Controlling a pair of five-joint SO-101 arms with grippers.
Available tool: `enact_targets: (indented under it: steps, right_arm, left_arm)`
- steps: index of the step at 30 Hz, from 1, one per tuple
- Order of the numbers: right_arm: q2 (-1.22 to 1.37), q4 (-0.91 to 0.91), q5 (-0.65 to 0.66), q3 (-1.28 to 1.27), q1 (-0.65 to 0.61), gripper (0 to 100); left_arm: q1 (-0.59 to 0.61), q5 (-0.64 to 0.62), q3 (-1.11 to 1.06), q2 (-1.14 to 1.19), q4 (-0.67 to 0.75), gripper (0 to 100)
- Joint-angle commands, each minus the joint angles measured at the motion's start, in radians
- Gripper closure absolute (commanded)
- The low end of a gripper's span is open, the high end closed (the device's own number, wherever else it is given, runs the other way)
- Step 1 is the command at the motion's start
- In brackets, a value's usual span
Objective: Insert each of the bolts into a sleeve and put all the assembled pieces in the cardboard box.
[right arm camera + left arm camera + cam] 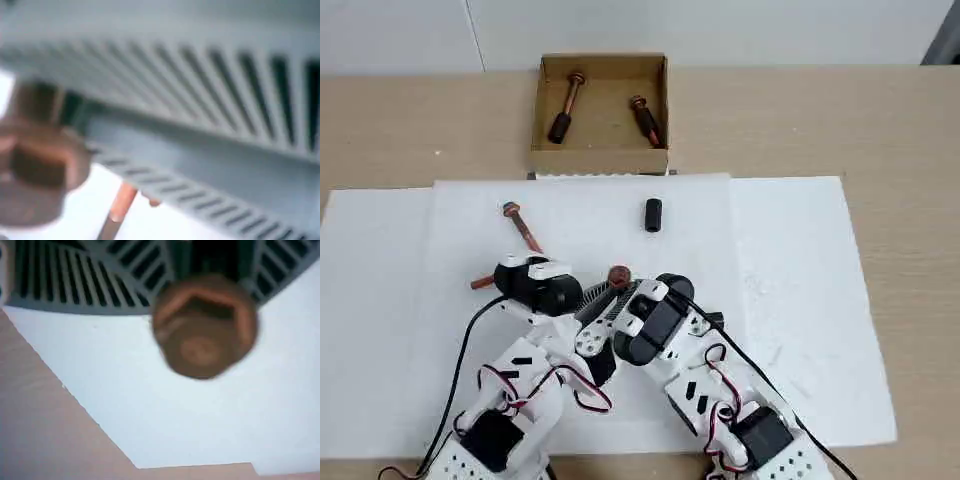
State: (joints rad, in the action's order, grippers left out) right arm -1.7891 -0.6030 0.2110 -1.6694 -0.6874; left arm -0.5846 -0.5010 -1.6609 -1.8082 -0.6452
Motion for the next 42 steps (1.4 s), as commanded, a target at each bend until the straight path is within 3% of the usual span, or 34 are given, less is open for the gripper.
enact_targets:
  steps: [1, 10, 22, 27, 30, 36, 42]
  right_arm:
    - [-0.01, 0.033, 0.009, -0.014, -0.013, 99.6]
    - [-0.01, 0.031, 0.009, -0.014, -0.012, 99.6]
    - [-0.01, 0.03, 0.006, -0.014, -0.008, 99.6]
    - [-0.01, 0.03, 0.002, -0.014, 0.054, 99.6]
    - [-0.01, 0.03, 0.002, -0.012, 0.108, 99.6]
    - [0.005, -0.024, -0.218, 0.025, 0.262, 99.6]
    - [0.071, -0.194, -0.313, 0.161, 0.305, 99.6]
  left_arm:
    - [-0.015, 0.006, 0.05, -0.006, -0.008, 83]
    - [0.089, 0.133, 0.084, -0.006, -0.008, 83]
    - [0.107, 0.14, 0.177, -0.006, -0.044, 83]
    - [0.186, 0.146, 0.205, -0.006, -0.074, 99]
    - [0.252, 0.219, 0.199, -0.006, -0.077, 99]
    - [0.405, 0.362, 0.097, -0.006, -0.075, 99]
    - [0.522, 0.396, -0.022, -0.006, -0.081, 99]
